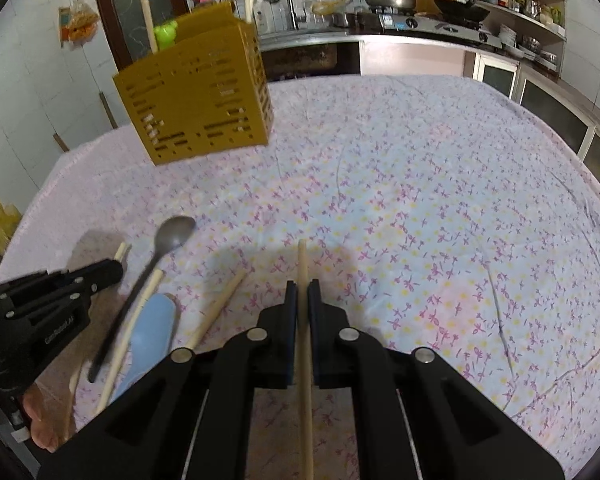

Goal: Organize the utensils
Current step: 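Grasp a chopstick with the left tool while the right tool grasps another chopstick, then lift both chopsticks and carry them over the yellow holder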

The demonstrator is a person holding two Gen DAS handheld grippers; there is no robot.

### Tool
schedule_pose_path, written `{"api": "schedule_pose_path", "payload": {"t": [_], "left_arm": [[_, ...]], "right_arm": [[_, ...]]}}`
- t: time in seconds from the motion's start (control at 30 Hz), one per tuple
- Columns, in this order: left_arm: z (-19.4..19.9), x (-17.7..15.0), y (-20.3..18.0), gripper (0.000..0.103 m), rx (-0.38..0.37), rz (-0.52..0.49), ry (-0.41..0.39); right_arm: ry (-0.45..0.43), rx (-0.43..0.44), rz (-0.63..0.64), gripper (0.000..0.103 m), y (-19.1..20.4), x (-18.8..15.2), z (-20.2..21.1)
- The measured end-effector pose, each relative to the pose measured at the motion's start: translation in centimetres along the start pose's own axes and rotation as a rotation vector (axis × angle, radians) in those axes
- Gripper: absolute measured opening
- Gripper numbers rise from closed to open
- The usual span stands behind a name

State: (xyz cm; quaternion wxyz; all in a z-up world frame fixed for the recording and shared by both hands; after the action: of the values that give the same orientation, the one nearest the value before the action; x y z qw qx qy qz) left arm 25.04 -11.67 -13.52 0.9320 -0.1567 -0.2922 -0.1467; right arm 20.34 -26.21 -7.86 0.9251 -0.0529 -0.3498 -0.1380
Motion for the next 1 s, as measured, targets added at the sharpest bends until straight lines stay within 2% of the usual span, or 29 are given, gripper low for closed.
{"api": "schedule_pose_path", "payload": {"t": [0.5,1.0], "left_arm": [[10.9,1.6,3.1,0.004,0.038,0.078,-0.285],[16.0,1.0,4.1,0.004,0.044,0.088,-0.419]], "right_arm": [[-0.211,0.091,-0.103,0.006,-0.5,3.6,5.6],[-0.424,0.131,-0.145,0.006,-1.4,5.5,11.5]]}}
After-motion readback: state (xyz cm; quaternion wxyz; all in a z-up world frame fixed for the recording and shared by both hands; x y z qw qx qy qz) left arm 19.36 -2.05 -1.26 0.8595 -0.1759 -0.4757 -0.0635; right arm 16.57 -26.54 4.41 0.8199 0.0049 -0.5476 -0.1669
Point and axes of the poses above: each gripper's, at about its wrist camera, not at the fingertips, and z roughly against the way its jaws point, y to its left, x to its top, the point moved 10 cm from there along -z, roughly the way its jaws point, and after that the axes turned 12 degrees about -x, right-handed, at the moved point
